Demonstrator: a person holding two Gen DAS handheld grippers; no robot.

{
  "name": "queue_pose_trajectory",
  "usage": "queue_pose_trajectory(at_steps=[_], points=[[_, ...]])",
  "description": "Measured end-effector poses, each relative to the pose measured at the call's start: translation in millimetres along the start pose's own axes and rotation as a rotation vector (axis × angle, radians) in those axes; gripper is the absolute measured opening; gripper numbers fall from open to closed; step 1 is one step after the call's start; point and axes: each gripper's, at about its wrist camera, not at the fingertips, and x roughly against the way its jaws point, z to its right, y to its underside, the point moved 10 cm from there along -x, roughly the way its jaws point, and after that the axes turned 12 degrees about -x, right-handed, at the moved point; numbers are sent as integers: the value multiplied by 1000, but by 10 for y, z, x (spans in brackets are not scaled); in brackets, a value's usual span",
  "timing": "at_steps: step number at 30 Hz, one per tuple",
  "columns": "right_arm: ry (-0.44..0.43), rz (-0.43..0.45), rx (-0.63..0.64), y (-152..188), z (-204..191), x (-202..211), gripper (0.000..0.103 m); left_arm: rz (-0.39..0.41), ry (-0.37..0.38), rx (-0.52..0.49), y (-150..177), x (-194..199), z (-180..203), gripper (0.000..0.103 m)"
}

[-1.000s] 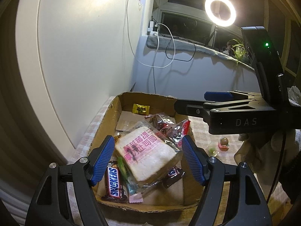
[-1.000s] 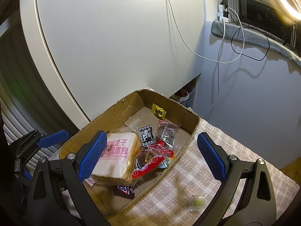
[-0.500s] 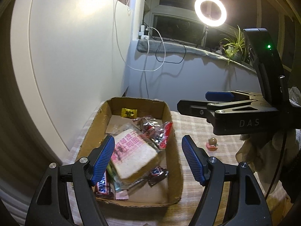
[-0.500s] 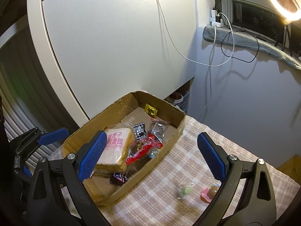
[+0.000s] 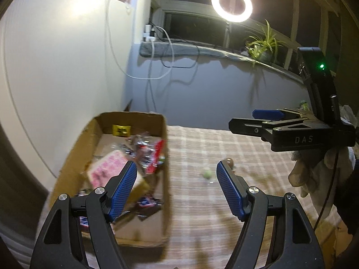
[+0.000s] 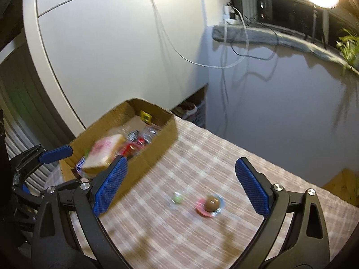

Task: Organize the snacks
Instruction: 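Move both open tools back toward the chocolate egg and green candy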

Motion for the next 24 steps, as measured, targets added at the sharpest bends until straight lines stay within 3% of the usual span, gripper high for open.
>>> queue_pose_trajectory(at_steps=[8,13,15,24], points=[[7,-60,-33,225,424,-73,98,-51,94,-24,70,-250,446,53],[7,-116,-23,407,531,-207,78,-100,127,-28,149,-480,634,42],[8,-136,-28,471,575,-276,64,-116,135,-28,176,-555,672,37],[-17,-191,12,655,565,-547,45,-179,144,11,296,-872,711,27]])
